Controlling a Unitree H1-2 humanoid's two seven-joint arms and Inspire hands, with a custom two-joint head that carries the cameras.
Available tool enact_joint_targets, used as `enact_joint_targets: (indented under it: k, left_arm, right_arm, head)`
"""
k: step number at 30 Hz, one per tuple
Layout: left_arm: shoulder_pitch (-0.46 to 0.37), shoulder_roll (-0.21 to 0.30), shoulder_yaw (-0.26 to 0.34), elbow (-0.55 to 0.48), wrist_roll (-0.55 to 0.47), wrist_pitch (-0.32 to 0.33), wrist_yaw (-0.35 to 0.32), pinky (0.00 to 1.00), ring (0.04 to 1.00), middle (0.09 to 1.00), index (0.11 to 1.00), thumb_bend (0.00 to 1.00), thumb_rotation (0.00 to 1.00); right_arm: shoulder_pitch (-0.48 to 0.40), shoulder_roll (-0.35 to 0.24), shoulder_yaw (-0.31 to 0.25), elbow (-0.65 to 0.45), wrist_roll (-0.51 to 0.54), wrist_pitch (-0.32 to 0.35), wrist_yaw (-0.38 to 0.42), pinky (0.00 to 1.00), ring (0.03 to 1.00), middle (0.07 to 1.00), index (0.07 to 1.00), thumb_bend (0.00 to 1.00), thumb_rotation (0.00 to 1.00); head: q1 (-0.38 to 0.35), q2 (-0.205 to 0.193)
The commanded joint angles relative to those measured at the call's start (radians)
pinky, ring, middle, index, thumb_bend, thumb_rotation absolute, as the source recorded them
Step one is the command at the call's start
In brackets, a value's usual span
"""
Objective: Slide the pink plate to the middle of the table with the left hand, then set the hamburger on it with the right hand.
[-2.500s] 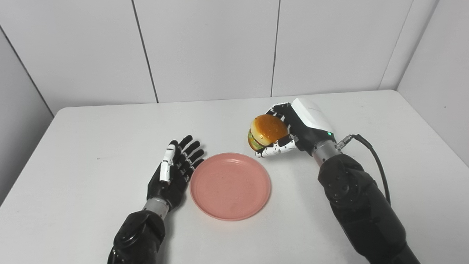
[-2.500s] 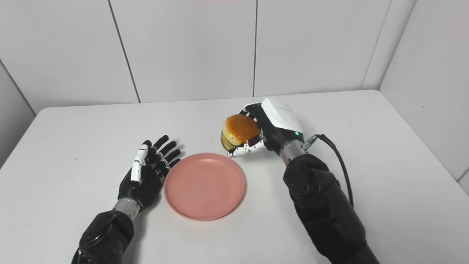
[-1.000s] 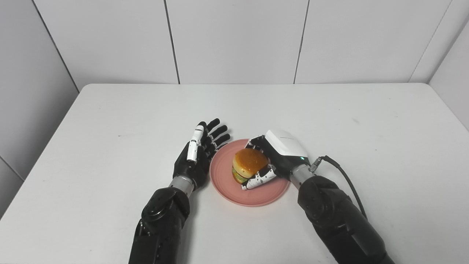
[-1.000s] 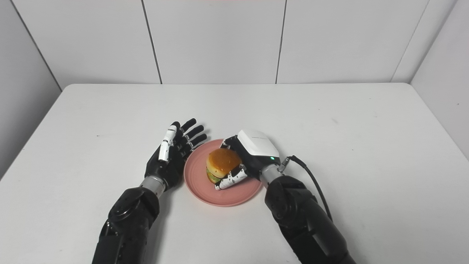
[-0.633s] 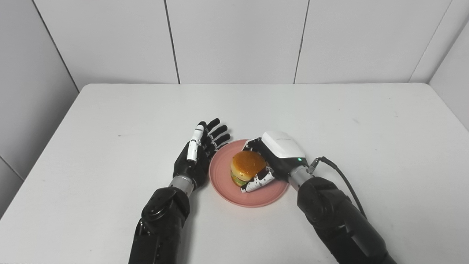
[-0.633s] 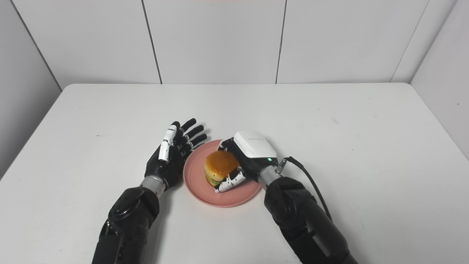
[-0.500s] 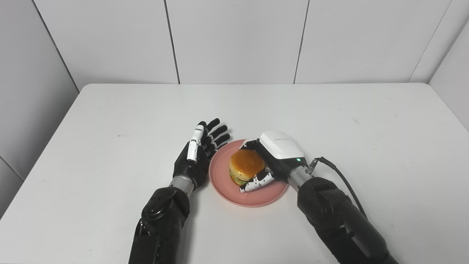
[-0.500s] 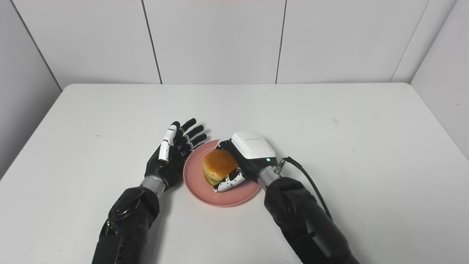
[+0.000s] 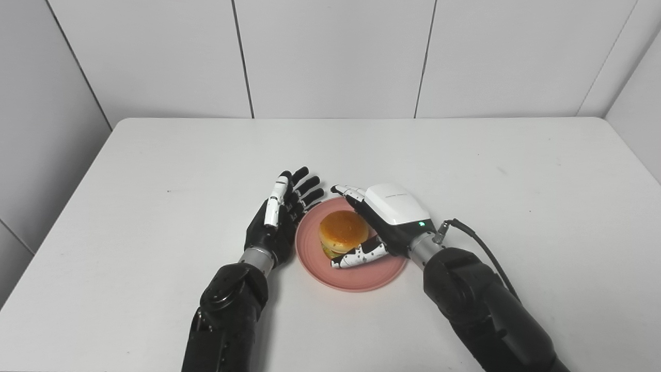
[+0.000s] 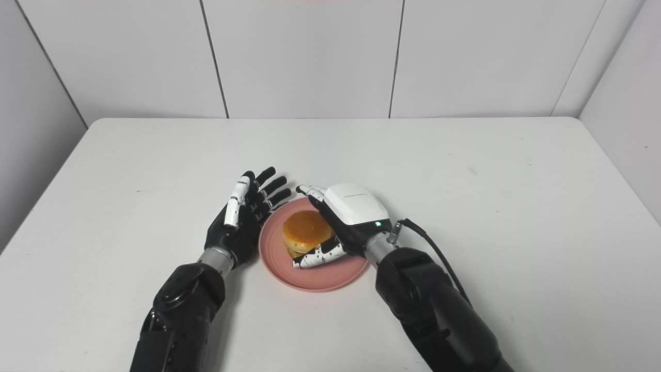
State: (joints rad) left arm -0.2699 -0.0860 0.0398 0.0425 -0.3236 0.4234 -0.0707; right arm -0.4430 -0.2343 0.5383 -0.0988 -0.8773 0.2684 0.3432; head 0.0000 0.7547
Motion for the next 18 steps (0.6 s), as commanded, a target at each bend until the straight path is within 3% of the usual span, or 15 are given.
enact_joint_targets:
  k: [1, 9, 18]
  left_arm:
    - [-0.030, 0.001, -0.004, -0.022, 0.008, 0.016, 0.003, 0.86, 0.873, 0.882, 0.893, 0.35, 1.00]
    - [-0.033, 0.004, -0.004, -0.021, 0.009, 0.014, 0.009, 0.84, 0.841, 0.859, 0.874, 0.34, 1.00]
    - [-0.032, 0.002, 0.010, -0.024, -0.017, 0.020, 0.003, 0.83, 0.846, 0.865, 0.874, 0.35, 1.00]
  right_arm:
    - [-0.048, -0.005, -0.017, -0.048, -0.012, -0.034, 0.002, 0.61, 0.745, 0.904, 0.911, 0.90, 0.56]
    - [-0.059, -0.033, -0.041, -0.135, -0.027, -0.029, 0.059, 0.61, 0.773, 0.909, 0.907, 0.95, 0.63]
    - [-0.075, -0.089, -0.145, -0.322, 0.011, 0.072, 0.298, 0.58, 0.758, 0.900, 0.930, 1.00, 0.71]
  head:
    - [0.000, 0.000]
    - [-0.008, -0.001]
    - [-0.015, -0.002]
